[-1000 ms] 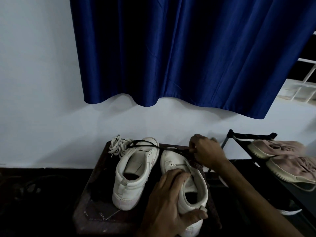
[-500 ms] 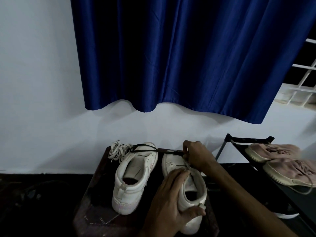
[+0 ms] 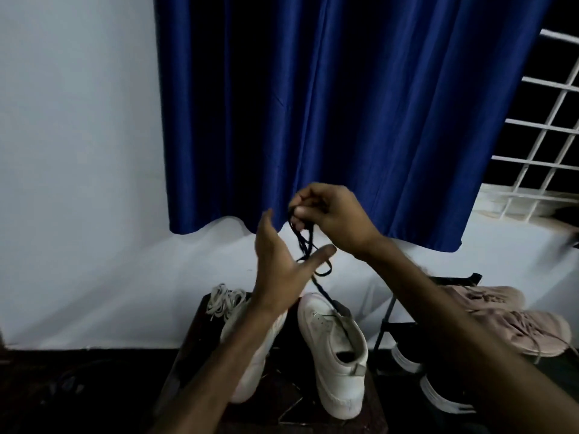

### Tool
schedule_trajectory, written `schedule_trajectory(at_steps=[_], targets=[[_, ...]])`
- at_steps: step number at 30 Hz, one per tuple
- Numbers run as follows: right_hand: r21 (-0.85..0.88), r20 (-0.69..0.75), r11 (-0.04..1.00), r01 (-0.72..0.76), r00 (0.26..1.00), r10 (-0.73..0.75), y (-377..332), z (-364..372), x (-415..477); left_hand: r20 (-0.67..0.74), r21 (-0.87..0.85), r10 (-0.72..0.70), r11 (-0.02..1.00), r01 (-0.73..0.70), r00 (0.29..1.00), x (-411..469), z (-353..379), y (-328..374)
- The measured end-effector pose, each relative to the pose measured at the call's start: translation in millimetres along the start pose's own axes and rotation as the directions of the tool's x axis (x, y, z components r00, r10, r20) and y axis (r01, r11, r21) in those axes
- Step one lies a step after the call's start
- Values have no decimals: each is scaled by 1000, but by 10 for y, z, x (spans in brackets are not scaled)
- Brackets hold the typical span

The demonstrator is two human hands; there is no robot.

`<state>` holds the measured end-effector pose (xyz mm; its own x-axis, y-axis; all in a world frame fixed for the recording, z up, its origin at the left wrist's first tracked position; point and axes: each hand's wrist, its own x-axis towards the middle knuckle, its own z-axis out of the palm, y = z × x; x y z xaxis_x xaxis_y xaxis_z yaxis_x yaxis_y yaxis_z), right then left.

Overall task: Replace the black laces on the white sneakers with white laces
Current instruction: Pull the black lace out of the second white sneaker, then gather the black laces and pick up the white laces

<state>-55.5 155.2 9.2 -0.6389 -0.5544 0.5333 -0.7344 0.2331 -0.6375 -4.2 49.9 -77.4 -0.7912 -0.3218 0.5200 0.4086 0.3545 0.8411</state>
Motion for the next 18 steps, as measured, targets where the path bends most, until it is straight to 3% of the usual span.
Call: schedule_trajectory(at_steps=[4,7,10,12,14,16,18], targets=[[174,-42,980,92,995,-86,-349,158,117,193,-275,-13,959,67,981,238,-200,103],[228,-140,966,118,986,-87,-356,160,152,177,-400,-62,907,129,982,135,-517,120],[307,-159,951,34,987,17,-267,359,33,114,-457,-134,873,172,984,-3,-817,19],[155,-79,988,-18,996,31,-156,554,-109,114,-479,-217,843,245,970,-89,-979,-70],[-141,28,988,-64,997,69,46,618,-297,89,-354,-288,885,301,954,-144,-1106,-229],[-352,53,916,-193,973,225,309,488,-502,57,-137,-323,935,328,945,-237,-1171,-426],[-557,82,765,-324,895,439,598,318,-734,107,-73,-390,914,399,914,-382,-1126,-634]])
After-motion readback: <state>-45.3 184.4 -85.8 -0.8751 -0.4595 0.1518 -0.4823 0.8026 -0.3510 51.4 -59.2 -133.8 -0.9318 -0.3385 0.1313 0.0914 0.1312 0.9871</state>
